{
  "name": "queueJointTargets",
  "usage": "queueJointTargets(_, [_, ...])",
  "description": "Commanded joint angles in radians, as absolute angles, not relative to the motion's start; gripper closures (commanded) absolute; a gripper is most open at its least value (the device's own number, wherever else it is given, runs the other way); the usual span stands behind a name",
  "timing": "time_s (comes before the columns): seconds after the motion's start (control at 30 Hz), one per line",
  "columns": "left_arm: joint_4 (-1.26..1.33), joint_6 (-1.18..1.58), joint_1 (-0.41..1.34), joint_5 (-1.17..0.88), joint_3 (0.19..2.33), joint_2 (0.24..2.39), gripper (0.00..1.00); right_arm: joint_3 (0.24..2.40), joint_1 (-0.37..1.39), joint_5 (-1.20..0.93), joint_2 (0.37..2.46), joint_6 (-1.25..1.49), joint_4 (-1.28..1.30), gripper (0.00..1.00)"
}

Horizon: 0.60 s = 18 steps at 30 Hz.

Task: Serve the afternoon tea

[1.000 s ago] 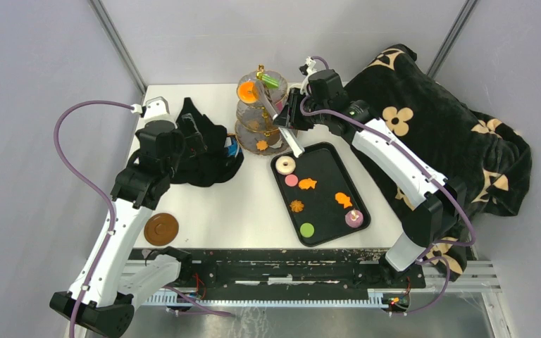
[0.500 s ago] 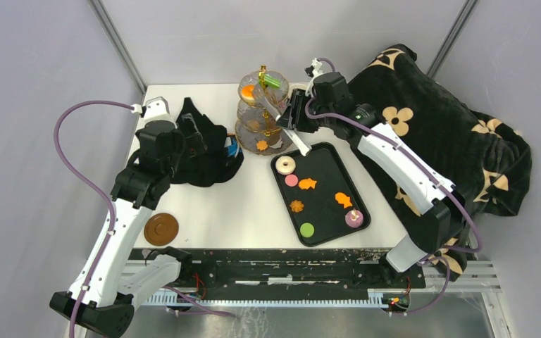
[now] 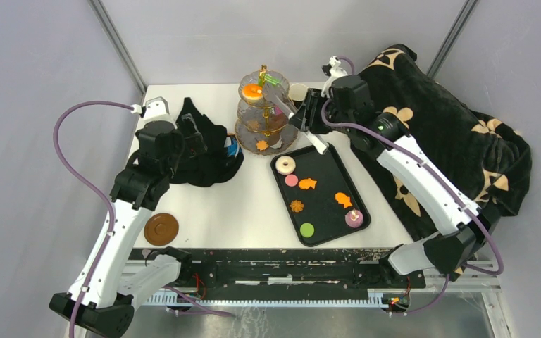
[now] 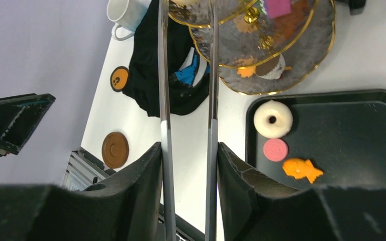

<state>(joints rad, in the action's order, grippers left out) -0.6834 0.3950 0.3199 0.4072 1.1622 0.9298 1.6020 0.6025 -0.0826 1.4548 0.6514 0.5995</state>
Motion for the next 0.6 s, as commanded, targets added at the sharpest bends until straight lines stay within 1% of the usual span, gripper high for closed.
queueJointTargets(0.0, [-0.673,0.382,0.312,0.394,1.209,0.903,0.01,1.531,0.609,-0.032,1.310,0.602,0.584,0.58])
queueJointTargets(0.13, [-0.679,0.380,0.313,0.400,1.208,0.893,0.01,1.405,0.609,-0.024,1.146,0.561,0.638,0.63])
queueJointTargets(0.27, [-0.678,0.386,0.313,0.400,1.198,0.892,0.01,1.298,0.610,-0.007,1.037,0.533,0.754,0.63])
queueJointTargets(0.37, [-0.678,0.388,0.313,0.405,1.192,0.891,0.01,1.223,0.609,-0.024,0.999,0.536,0.806,0.60])
queueJointTargets(0.57, [-0.688,0.373,0.313,0.438,1.169,0.878,0.01,1.024,0.601,-0.173,1.002,0.632,0.650,0.58])
